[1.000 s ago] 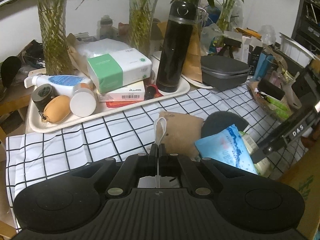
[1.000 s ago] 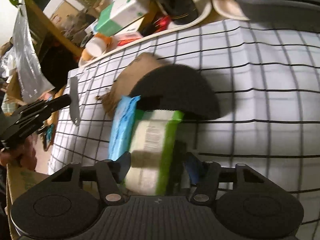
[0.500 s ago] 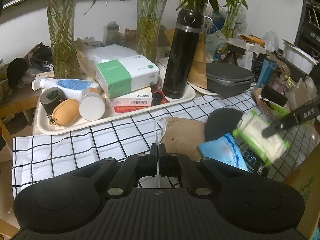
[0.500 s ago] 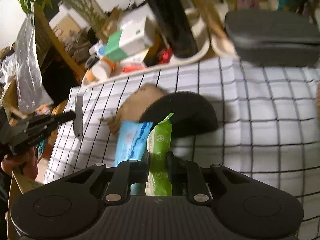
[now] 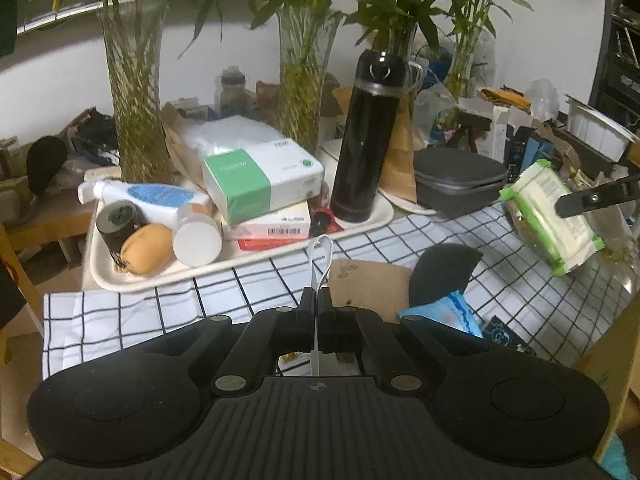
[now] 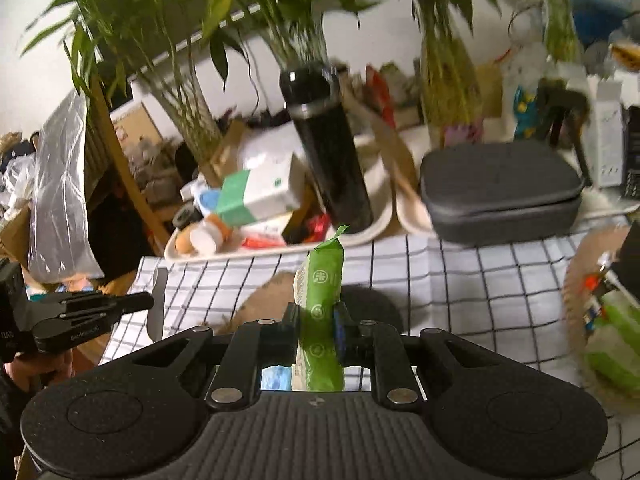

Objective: Organize soft objects
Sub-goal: 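Carry green wipes pack with right tool while left tool carries white cord toward box, then open left tool over the box while right tool releases the wipes pack inside, then move both open tools back over the remaining items on the cloth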

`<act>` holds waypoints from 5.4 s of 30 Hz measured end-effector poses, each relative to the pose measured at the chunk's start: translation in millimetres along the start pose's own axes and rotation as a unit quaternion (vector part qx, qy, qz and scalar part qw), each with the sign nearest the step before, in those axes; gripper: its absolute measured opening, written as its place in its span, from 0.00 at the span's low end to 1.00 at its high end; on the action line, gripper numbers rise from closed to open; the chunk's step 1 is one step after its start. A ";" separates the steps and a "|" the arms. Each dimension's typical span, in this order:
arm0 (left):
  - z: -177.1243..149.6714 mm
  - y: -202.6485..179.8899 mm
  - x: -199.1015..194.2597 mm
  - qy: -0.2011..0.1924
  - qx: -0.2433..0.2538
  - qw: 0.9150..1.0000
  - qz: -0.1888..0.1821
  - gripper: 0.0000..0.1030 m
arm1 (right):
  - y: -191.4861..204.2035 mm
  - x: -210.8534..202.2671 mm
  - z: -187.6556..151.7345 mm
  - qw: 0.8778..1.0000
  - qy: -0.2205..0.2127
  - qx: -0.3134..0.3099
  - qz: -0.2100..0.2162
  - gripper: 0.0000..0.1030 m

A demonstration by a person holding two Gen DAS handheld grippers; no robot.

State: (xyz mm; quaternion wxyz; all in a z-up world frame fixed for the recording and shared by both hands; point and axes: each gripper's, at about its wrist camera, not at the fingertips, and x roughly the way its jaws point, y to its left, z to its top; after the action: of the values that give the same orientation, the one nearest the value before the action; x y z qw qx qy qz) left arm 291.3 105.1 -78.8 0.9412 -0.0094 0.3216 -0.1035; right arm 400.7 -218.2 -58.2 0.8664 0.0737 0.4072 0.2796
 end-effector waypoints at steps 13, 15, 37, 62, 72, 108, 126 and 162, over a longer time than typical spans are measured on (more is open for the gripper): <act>21.8 -20.0 -54.4 -0.041 0.009 0.999 0.030 0.01 | 28.1 -59.3 -10.6 0.995 -0.087 -0.041 -0.010 0.19; 26.3 -25.4 -68.3 -0.046 0.000 0.999 0.025 0.01 | 31.5 -68.8 -11.5 0.995 -0.092 -0.040 0.003 0.19; 5.4 -99.5 -167.2 -0.022 -0.016 0.999 -0.028 0.01 | 64.0 -124.3 -61.4 0.991 -0.050 -0.039 0.116 0.19; -51.8 -96.9 -192.5 0.013 -0.076 0.997 0.021 0.54 | 98.0 -100.9 -81.8 0.987 0.024 -0.058 0.147 0.19; -60.2 -75.5 -202.0 0.007 -0.103 0.994 0.041 0.54 | 120.7 -89.2 -79.7 0.966 0.053 -0.042 0.248 0.49; -53.4 -70.5 -156.7 -0.004 -0.099 0.995 0.026 0.54 | 59.2 -98.8 -81.0 0.998 -0.034 -0.051 -0.026 1.00; -59.8 -42.1 -141.1 -0.088 -0.156 0.983 0.027 0.54 | 40.4 -85.2 -86.9 0.994 -0.079 -0.055 -0.051 1.00; -36.1 -1.2 -80.9 -0.081 -0.135 0.986 0.056 0.55 | 11.8 -45.8 -40.4 0.991 -0.089 -0.071 -0.066 1.00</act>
State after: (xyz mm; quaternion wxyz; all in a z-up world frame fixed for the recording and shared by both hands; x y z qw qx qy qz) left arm 206.7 122.0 -58.5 0.9584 -0.1267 0.2558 -0.0057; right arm 342.1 -237.3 -50.1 0.9187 0.0095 0.3115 0.2426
